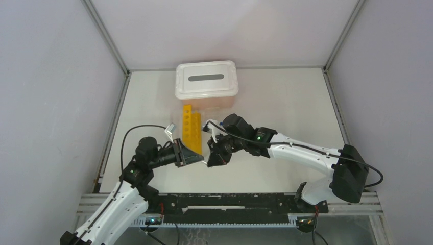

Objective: Organize the chemistry lab equipment
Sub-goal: Pick up the test tube at the center of the board.

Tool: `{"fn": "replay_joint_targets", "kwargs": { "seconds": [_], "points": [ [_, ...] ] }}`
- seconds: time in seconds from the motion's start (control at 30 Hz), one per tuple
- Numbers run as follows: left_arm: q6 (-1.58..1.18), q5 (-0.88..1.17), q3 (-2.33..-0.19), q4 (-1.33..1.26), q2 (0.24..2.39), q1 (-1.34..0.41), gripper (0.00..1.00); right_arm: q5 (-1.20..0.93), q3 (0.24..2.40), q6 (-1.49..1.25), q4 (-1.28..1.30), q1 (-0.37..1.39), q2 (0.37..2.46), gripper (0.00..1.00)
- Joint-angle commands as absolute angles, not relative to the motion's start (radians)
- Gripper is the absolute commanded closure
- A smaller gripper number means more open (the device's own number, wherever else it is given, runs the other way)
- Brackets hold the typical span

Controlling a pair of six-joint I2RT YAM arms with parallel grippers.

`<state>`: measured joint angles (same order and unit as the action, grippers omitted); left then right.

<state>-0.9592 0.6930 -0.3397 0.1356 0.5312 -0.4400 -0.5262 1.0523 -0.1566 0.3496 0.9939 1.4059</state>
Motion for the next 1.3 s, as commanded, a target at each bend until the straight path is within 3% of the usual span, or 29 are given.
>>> {"fn": "replay_joint_targets", "kwargs": {
  "seconds": [0.0, 0.4, 0.77, 0.87, 1.07, 1.27],
  "points": [
    [-0.938, 0.74, -0.315, 0.077, 0.537, -0.437, 0.77, -0.526, 1.095, -0.13, 0.31, 0.981, 1.406, 0.89],
    [-0.954, 0.723, -0.295, 0.036, 0.556, -0.437, 0.9, -0.532, 1.095, -0.126, 0.308, 0.956, 1.401, 0.86],
    [-1.005, 0.645, -0.29, 0.015, 0.561, -0.437, 0.91, -0.483, 1.082, -0.144, 0.281, 0.941, 1.361, 0.51],
    [-1.035, 0.614, -0.284, 0.005, 0.565, -0.437, 0.91, -0.463, 1.06, -0.159, 0.246, 0.938, 1.341, 0.49],
    [-1.151, 0.505, -0.276, -0.066, 0.564, -0.436, 0.9, -0.377, 0.93, -0.25, 0.076, 0.92, 1.242, 0.48],
    [-1.336, 0.366, -0.218, -0.238, 0.554, -0.435, 0.91, -0.342, 0.713, -0.409, -0.257, 0.863, 1.136, 0.47]
  ]
}}
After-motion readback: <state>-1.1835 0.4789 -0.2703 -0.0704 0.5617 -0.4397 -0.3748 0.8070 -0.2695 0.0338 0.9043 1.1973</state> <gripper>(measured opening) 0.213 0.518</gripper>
